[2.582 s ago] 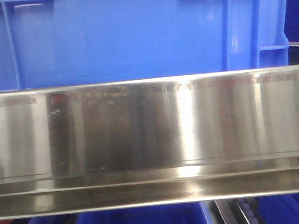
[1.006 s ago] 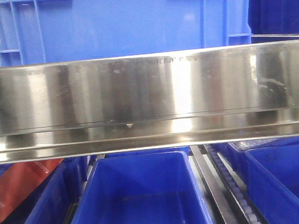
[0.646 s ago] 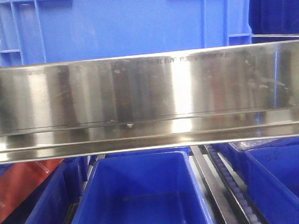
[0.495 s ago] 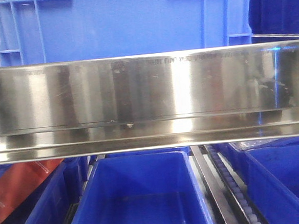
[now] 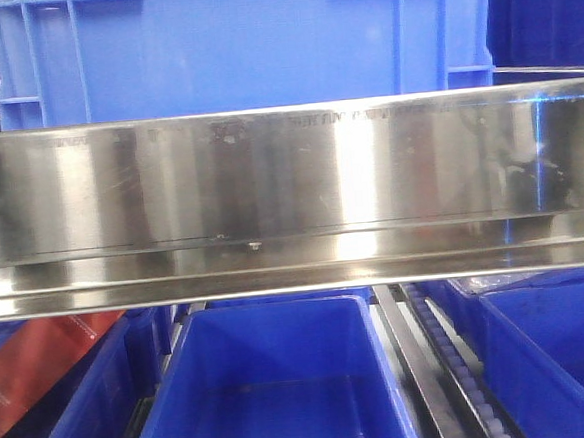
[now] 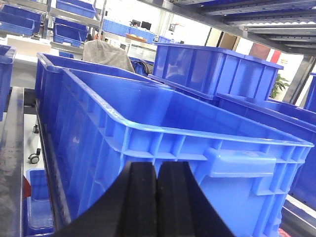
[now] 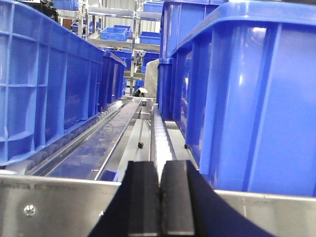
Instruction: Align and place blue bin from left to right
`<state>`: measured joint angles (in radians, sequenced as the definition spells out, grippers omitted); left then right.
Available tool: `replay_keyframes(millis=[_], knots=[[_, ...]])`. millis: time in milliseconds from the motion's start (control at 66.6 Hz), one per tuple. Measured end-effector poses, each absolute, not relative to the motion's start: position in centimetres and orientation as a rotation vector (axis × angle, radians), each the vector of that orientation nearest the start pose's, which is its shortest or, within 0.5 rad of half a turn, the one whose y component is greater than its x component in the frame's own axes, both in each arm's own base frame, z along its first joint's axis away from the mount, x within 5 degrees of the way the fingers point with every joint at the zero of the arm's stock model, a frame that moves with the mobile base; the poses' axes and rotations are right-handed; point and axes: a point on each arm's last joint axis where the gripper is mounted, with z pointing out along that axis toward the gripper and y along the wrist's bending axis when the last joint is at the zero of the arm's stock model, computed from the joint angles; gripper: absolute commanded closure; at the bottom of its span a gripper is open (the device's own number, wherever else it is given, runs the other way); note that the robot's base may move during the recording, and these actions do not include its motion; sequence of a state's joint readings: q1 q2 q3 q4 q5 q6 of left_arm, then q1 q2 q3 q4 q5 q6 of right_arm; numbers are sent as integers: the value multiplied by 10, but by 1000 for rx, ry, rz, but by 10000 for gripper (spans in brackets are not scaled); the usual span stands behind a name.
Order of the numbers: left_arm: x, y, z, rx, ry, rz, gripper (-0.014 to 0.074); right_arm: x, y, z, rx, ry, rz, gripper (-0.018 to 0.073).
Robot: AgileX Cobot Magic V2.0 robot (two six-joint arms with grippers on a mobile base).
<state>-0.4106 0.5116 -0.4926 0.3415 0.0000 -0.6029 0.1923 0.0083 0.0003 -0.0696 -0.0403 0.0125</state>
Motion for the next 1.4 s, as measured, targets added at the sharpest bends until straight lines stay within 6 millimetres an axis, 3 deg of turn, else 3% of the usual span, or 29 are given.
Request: replay_keyframes(millis=[495, 676, 961, 1141, 1396], knots=[[102, -44, 341, 121, 1517, -532, 707, 55, 11, 216, -183, 1442, 113, 638], [92, -30, 335, 107, 1522, -384, 707, 55, 11, 216, -183, 1442, 113, 638], [68, -5, 286, -6, 1455, -117, 707, 55, 11, 216, -183, 1442, 113, 638], [60, -1, 247, -42, 1472, -75, 707, 55, 11, 216, -183, 1442, 113, 638], [57, -1, 214, -40, 1488, -71, 707, 55, 11, 216, -183, 1442, 113, 638]])
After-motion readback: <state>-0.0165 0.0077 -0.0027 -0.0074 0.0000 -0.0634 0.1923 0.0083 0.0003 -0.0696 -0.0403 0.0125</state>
